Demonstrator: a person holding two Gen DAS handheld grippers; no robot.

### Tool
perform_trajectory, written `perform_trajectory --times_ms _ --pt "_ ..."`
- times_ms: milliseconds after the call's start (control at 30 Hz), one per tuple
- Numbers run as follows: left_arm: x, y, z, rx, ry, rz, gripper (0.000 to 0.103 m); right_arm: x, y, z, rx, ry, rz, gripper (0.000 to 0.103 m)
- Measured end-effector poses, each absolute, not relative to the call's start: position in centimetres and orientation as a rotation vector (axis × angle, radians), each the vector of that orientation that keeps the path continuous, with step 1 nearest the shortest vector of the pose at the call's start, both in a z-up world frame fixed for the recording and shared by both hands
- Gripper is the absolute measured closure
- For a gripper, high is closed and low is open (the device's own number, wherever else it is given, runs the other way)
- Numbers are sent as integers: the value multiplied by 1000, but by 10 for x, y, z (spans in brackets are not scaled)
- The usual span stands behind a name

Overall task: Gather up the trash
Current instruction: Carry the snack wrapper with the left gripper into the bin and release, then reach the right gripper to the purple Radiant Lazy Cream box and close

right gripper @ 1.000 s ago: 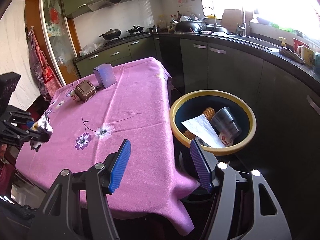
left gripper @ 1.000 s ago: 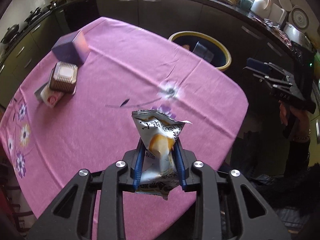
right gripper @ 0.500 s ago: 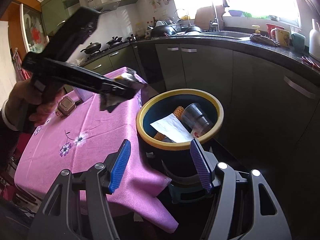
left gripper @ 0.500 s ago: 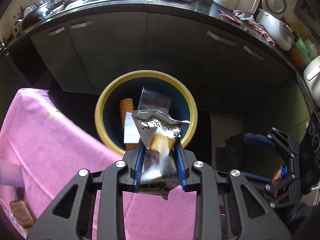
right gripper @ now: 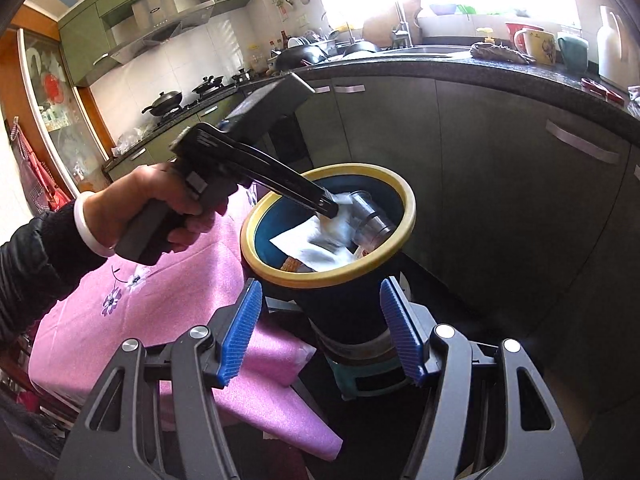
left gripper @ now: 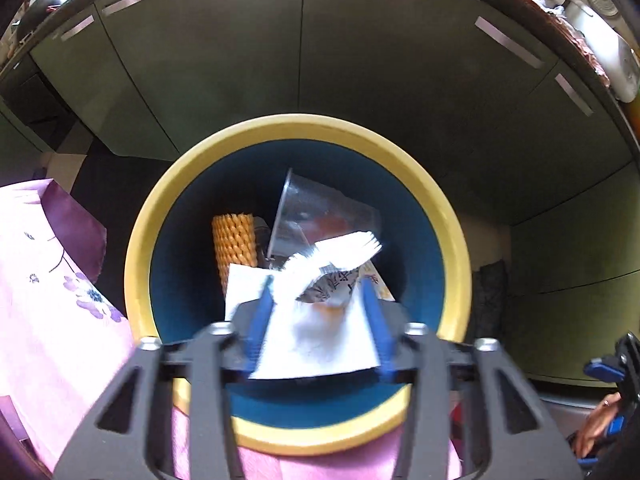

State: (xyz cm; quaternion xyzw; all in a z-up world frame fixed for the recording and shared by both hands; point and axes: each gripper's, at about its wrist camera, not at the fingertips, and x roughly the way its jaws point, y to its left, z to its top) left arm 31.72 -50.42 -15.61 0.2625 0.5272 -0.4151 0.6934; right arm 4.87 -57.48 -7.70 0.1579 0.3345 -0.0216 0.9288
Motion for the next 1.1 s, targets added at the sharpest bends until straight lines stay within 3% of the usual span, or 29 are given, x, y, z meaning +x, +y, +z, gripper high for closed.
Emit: perform_trajectory --times_ms 233,500,633,867,1100 --pt "298 -440 -101 442 1013 -972 48 53 -562 -71 304 682 -22 40" --pt "257 -228 -31 217 637 -739 21 89 -514 -62 242 704 118 40" --pt "250 -125 -19 137 493 -539 15 131 -468 -47 153 713 251 40" --pt "266 -19 -42 6 449 -365 15 227 -371 -14 -18 659 497 40" --pt "274 -7 -63 0 491 -374 15 336 -285 -9 -189 677 575 35"
